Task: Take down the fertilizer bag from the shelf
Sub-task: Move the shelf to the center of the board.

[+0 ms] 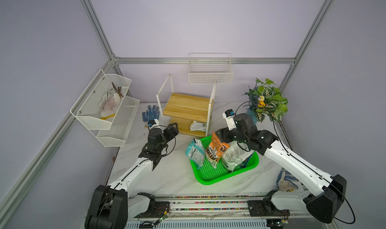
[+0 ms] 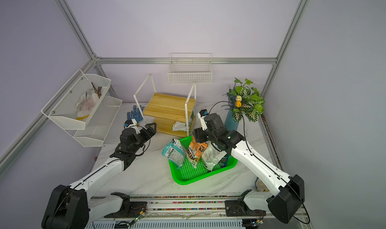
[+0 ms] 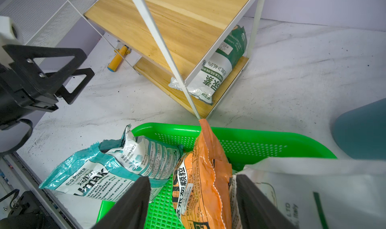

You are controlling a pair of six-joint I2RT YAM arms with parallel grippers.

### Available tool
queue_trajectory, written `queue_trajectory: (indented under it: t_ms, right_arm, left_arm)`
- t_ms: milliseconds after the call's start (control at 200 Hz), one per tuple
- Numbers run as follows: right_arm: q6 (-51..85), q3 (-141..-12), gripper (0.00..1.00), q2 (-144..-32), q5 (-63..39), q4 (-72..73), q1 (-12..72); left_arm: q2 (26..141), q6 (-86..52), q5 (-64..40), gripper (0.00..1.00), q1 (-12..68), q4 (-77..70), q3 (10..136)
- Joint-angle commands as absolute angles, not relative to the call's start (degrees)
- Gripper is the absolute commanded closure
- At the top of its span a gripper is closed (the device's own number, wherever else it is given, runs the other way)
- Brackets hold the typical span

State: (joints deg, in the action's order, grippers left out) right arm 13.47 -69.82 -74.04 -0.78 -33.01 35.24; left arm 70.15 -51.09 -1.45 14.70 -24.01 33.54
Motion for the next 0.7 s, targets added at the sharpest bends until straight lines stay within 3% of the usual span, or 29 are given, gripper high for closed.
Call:
queue_trajectory:
  t_ms: [0,270,695]
  right_arm:
    - [14.6,-69.6,0.3,-72.8,0.0,-32.0,35.2]
    - [14.0,-71.6,0.3,-73.5,0.0,-34.1,35.2]
    - [13.1,-74.6,0.3,-77.1,0.3,-37.1,35.2]
  left_arm:
    - [76.9,-55.9,-1.1,0.15,16.0,-37.2,29.7]
    - [100.1,-63.8,0.7,0.27,17.1,-63.7,31.8]
    - [111.6,-63.4,-1.6,0.24,19.0,-65.9,42.6]
